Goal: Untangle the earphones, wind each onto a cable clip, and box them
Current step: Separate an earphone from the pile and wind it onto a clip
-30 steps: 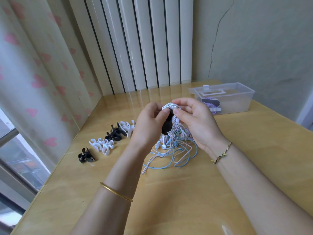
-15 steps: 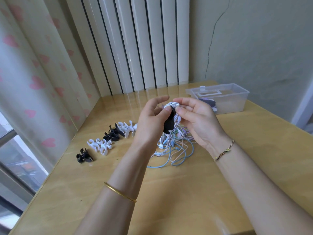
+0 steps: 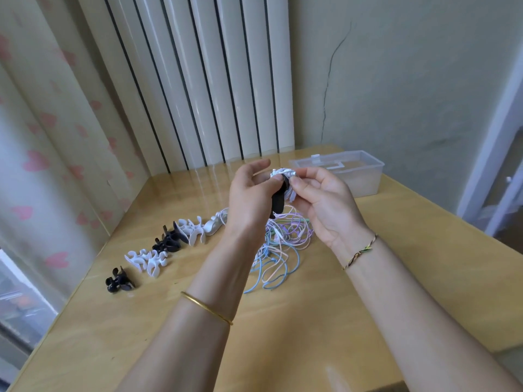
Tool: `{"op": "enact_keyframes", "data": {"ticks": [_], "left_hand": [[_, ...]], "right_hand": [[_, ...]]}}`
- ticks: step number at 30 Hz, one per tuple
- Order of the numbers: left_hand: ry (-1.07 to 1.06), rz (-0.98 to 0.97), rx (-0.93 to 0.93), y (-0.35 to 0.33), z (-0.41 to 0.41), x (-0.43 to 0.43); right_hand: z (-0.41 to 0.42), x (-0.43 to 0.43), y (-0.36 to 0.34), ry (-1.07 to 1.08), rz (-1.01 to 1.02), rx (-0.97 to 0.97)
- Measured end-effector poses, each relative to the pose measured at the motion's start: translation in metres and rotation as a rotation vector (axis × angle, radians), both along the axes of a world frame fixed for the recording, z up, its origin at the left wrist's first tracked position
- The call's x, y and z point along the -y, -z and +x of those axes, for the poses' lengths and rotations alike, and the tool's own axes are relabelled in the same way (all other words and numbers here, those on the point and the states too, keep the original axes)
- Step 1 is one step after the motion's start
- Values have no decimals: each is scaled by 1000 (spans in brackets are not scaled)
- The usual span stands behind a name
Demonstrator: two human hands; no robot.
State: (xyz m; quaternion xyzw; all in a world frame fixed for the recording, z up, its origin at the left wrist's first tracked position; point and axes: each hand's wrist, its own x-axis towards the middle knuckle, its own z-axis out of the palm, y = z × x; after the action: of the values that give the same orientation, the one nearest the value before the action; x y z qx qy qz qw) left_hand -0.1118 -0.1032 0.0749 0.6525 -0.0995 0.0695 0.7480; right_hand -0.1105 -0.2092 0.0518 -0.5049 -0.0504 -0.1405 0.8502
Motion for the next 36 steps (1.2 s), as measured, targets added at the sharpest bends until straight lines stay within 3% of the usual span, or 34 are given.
{"op": "enact_keyframes", "data": {"ticks": [7,12,23,29,36], "left_hand": [[93,78,-24,-5,44,23],[168,148,-14,-8,66,30],[252,173,-56,-22,94,52],[262,300,34,-19,107,74],[186,248,6,-12,118,88]], "right_hand": [[35,32,-11,23,-129,-40],[54,45,-10,-91,72,-49],[72,71,-8,-182,155,-2],[80,95,-2,-281,333,-73],[88,99,-2,-157,193,-19]]}}
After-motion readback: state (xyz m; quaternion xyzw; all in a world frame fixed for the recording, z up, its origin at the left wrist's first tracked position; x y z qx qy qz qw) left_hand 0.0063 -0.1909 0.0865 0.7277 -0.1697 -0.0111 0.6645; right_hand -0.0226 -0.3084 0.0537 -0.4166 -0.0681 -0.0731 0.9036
